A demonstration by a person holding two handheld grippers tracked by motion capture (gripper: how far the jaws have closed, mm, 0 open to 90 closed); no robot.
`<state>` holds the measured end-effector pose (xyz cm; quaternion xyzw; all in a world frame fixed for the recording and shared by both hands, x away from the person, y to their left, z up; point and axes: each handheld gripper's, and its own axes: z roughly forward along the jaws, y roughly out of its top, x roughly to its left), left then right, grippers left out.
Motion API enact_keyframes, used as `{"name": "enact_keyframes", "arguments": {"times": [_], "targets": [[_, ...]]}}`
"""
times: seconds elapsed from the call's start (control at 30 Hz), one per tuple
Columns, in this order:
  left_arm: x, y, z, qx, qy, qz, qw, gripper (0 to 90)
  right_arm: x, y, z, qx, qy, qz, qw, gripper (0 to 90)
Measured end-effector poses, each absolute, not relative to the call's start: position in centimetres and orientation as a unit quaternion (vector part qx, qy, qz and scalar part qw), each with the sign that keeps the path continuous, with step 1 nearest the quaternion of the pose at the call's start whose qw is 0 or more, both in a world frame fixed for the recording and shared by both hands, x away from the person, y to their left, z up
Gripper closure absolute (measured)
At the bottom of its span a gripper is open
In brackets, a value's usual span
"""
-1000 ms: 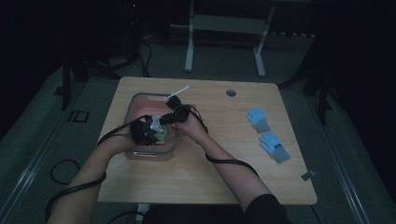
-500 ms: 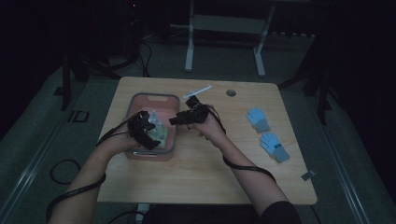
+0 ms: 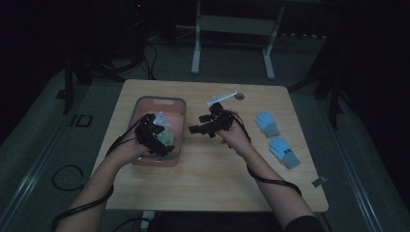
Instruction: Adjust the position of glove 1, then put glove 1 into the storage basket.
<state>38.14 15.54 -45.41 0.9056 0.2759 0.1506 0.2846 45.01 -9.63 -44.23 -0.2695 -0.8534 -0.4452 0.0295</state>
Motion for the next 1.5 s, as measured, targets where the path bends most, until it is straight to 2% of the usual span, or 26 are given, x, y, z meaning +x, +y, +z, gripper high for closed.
{"name": "enact_keyframes", "arguments": {"times": [0.2,0.33,0.4,0.53,0.63,0.7,0.77,0.8,0.9,1.2,1.37,1.4,1.5], "targets": [[37.5,14.0,-45.2,0.902,0.265,0.154,0.304,1.9,44.6,-11.4,-45.0,-0.254,-0.861,-0.440,0.006,18.6],[37.0,12.9,-45.0,0.900,0.254,0.153,0.318,1.9,44.4,-12.5,-45.5,-0.258,-0.863,-0.435,0.016,17.6],[36.8,12.4,-45.0,0.899,0.253,0.155,0.322,1.9,44.3,-13.2,-45.7,-0.270,-0.858,-0.436,0.022,13.5],[36.2,11.2,-44.8,0.898,0.240,0.153,0.336,1.9,43.7,-14.4,-45.8,-0.274,-0.854,-0.441,0.013,12.3],[35.7,10.3,-44.7,0.895,0.231,0.150,0.351,1.9,43.3,-15.6,-45.8,-0.266,-0.856,-0.444,-0.010,16.6],[35.5,9.8,-44.8,0.894,0.229,0.146,0.355,1.9,43.2,-16.5,-46.0,-0.265,-0.854,-0.447,-0.018,25.6],[35.3,9.2,-44.8,0.895,0.222,0.145,0.360,1.9,43.1,-16.9,-46.0,-0.266,-0.854,-0.446,-0.020,26.9],[35.1,8.9,-44.9,0.895,0.219,0.144,0.362,1.9,42.9,-17.8,-46.1,-0.264,-0.856,-0.443,-0.033,33.9],[34.8,8.1,-45.1,0.893,0.211,0.142,0.371,1.9,42.6,-19.3,-46.3,-0.268,-0.854,-0.445,-0.043,39.8],[33.9,5.5,-46.1,0.894,0.183,0.125,0.388,1.9,42.5,-24.2,-47.0,-0.297,-0.845,-0.439,-0.074,48.3],[33.6,4.7,-46.7,0.895,0.175,0.116,0.393,1.9,42.5,-25.7,-47.4,-0.309,-0.842,-0.434,-0.085,49.2],[33.2,3.9,-47.5,0.897,0.169,0.109,0.392,1.9,42.8,-27.6,-47.9,-0.326,-0.839,-0.426,-0.091,50.2],[32.9,3.5,-48.2,0.899,0.168,0.104,0.391,1.9,43.0,-28.9,-48.3,-0.336,-0.838,-0.418,-0.101,51.6]]}}
